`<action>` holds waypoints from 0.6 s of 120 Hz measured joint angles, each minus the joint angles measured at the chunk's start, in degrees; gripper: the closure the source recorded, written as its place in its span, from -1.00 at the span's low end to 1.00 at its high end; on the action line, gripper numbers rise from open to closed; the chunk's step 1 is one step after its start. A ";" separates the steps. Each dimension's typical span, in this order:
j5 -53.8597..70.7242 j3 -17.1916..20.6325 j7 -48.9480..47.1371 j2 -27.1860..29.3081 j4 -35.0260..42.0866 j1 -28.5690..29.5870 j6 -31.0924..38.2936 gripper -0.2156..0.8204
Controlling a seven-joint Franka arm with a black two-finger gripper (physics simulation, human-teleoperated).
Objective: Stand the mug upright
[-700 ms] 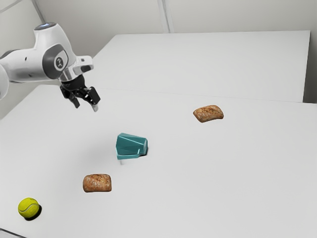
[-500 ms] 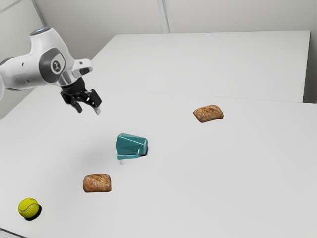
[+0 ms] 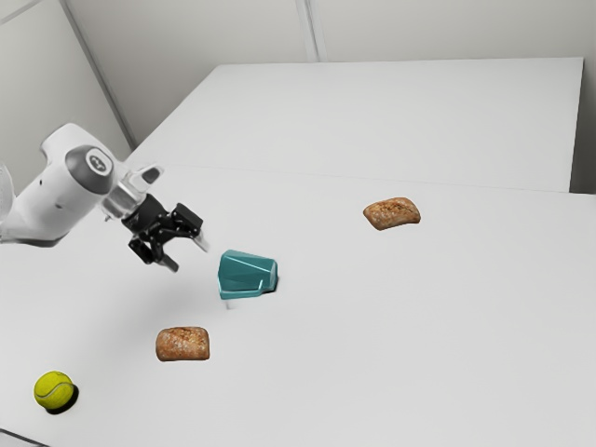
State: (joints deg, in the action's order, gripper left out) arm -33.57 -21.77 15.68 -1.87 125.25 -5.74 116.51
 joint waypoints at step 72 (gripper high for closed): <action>-17.34 -0.94 7.50 -7.73 -0.24 1.67 0.10 -0.58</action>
State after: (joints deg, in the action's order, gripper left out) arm -50.90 -22.71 23.18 -9.60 125.01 -4.08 116.61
